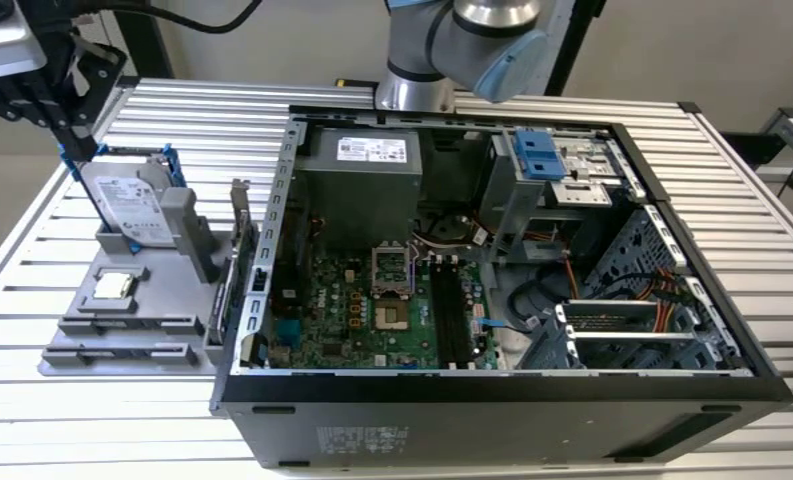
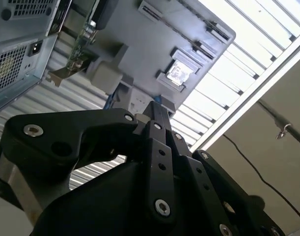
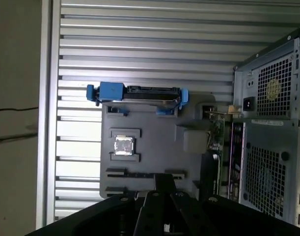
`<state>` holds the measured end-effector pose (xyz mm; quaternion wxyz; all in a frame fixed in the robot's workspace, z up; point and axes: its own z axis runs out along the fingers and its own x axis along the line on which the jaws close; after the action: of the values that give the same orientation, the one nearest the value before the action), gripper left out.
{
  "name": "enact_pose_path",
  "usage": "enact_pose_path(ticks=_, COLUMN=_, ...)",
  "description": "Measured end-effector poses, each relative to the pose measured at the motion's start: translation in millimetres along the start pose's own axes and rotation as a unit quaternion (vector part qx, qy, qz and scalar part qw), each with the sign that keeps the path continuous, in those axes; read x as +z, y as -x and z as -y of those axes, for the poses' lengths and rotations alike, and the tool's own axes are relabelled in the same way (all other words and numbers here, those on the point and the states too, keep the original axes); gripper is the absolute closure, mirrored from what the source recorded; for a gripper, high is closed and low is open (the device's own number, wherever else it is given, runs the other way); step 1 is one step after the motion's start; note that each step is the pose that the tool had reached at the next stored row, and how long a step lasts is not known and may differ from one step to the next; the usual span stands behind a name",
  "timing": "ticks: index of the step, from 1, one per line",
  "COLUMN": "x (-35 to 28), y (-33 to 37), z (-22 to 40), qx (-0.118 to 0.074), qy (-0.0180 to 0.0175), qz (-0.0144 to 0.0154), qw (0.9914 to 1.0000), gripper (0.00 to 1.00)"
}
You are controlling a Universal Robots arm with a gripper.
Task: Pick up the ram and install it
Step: 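Reach for the ram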
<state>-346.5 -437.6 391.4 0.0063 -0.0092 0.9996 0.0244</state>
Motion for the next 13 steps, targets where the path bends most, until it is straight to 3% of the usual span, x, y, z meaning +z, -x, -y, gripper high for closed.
enact_pose_path(ticks=13, x=-0.3, y=-6.7, z=27.7, qx=0.0, qy=0.0, qz=0.0, qw=1.0, gripper=1.0)
